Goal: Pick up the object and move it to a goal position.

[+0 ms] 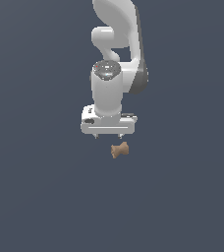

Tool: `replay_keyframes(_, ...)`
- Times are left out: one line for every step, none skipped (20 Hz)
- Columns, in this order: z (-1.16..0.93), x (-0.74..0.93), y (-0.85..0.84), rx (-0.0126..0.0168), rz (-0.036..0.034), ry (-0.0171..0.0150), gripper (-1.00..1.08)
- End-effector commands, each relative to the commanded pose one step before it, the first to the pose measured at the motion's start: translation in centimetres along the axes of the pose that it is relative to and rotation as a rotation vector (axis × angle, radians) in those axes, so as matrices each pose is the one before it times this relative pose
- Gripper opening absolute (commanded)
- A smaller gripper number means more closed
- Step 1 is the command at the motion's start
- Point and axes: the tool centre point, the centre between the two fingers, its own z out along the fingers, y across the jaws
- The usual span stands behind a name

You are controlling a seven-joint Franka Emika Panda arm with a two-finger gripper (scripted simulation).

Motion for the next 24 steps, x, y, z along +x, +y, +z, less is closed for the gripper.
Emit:
replay_keyframes(0.0,0.0,0.001,0.0,0.0,0.0,1.0)
replay_keyframes(-0.01,0.007,0.015,0.0,0.0,0.0,1.0)
replay_keyframes(-0.016,0.025,0.033,0.00058,-0.00032,-0.00021,1.0)
replay_keyframes(-0.023,0.041,0.053,0.00102,-0.00052,-0.00036,1.0)
replay_keyframes(-0.038,0.056,0.077,0.00118,-0.00059,-0.00041,1.0)
replay_keyframes(-0.044,0.071,0.095,0.00168,-0.00082,-0.00056,1.0)
replay_keyframes(-0.054,0.078,0.109,0.00171,-0.00078,-0.00054,1.0)
replay_keyframes(-0.043,0.065,0.088,0.0015,-0.00063,-0.00046,1.0)
replay_keyframes(-0.033,0.048,0.065,0.00109,-0.00038,-0.00032,1.0)
replay_keyframes(-0.023,0.031,0.042,0.00065,-0.00015,-0.00019,1.0)
replay_keyframes(-0.016,0.013,0.012,0.0,0.0,0.0,1.0)
replay_keyframes(0.004,-0.003,-0.012,0.0,0.0,0.0,1.0)
replay_keyframes(0.016,-0.013,-0.008,0.0,0.0,0.0,1.0)
replay_keyframes(0.006,-0.007,0.017,0.0,0.0,0.0,1.0)
replay_keyframes(0.002,0.001,-0.031,-0.00007,0.00048,0.00001,1.0)
replay_keyframes(0.01,0.001,-0.001,0.00008,0.00218,-0.00006,1.0)
replay_keyframes(0.017,0.002,-0.016,0.00012,0.00331,-0.00009,1.0)
replay_keyframes(0.024,0.001,-0.02,0.00014,0.00458,-0.00012,1.0)
replay_keyframes(0.031,0.0,-0.03,0.00015,0.00569,-0.00014,1.0)
replay_keyframes(0.037,-0.001,-0.035,0.00016,0.00694,-0.00017,1.0)
replay_keyframes(0.044,-0.002,-0.042,0.00018,0.00814,-0.00019,1.0)
replay_keyframes(0.051,-0.003,-0.047,0.0002,0.00934,-0.00022,1.0)
replay_keyframes(0.056,-0.004,-0.053,0.00021,0.01038,-0.00025,1.0)
replay_keyframes(0.061,-0.005,-0.058,0.00022,0.01128,-0.00027,1.0)
